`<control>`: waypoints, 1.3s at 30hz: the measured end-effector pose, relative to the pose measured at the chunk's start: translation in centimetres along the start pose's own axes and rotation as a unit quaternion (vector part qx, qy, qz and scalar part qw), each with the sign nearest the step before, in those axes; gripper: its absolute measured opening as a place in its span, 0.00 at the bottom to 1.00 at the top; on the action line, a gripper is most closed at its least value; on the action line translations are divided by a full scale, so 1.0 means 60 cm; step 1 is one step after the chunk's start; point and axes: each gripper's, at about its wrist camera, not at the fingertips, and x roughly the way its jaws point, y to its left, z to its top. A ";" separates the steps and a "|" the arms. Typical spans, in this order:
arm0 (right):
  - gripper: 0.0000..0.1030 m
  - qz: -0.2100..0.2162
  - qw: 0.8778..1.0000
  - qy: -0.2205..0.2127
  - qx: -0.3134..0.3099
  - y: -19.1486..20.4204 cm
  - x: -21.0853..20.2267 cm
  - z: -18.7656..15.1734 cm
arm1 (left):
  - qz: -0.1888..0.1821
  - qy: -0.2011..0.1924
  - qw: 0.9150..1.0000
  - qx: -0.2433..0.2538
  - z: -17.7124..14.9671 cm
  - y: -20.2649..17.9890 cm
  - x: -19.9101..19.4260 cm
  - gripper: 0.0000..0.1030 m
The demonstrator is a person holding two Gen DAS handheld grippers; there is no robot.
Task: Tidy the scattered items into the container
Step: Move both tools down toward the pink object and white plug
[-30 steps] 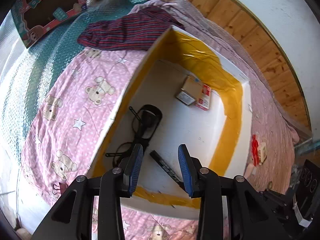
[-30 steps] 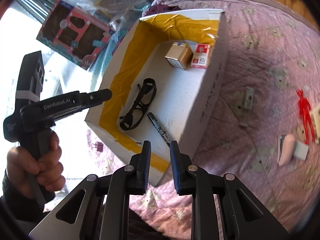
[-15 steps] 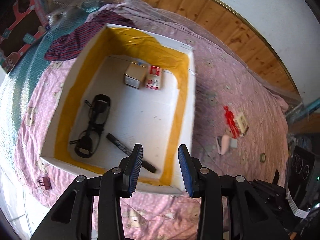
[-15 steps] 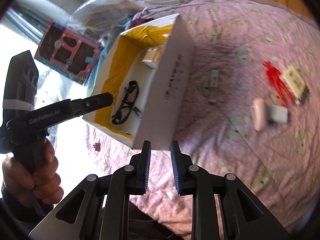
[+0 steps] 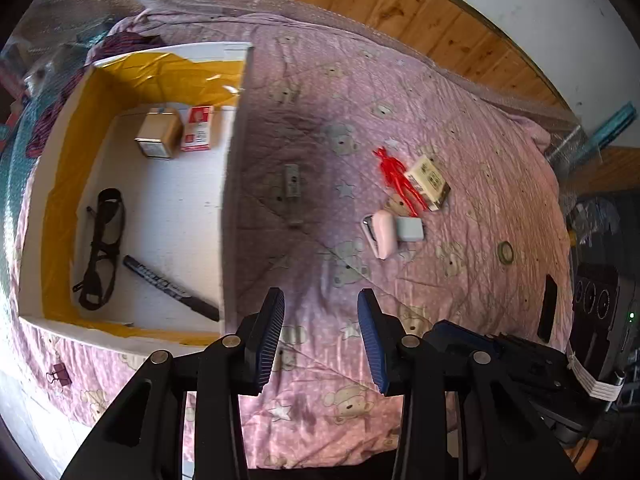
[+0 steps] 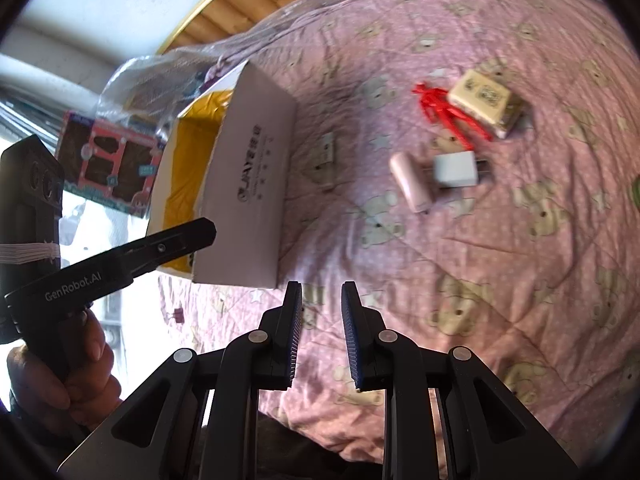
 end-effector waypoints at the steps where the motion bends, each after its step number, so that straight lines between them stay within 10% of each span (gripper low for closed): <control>1: 0.23 -0.001 1.000 -0.003 0.004 -0.006 -0.004 0.000 | -0.001 0.002 1.000 0.003 0.001 -0.008 0.005 0.40; 39: 0.32 -0.066 0.997 0.041 0.016 -0.158 0.081 0.159 | -0.014 0.116 0.993 -0.026 0.117 -0.111 0.263 0.44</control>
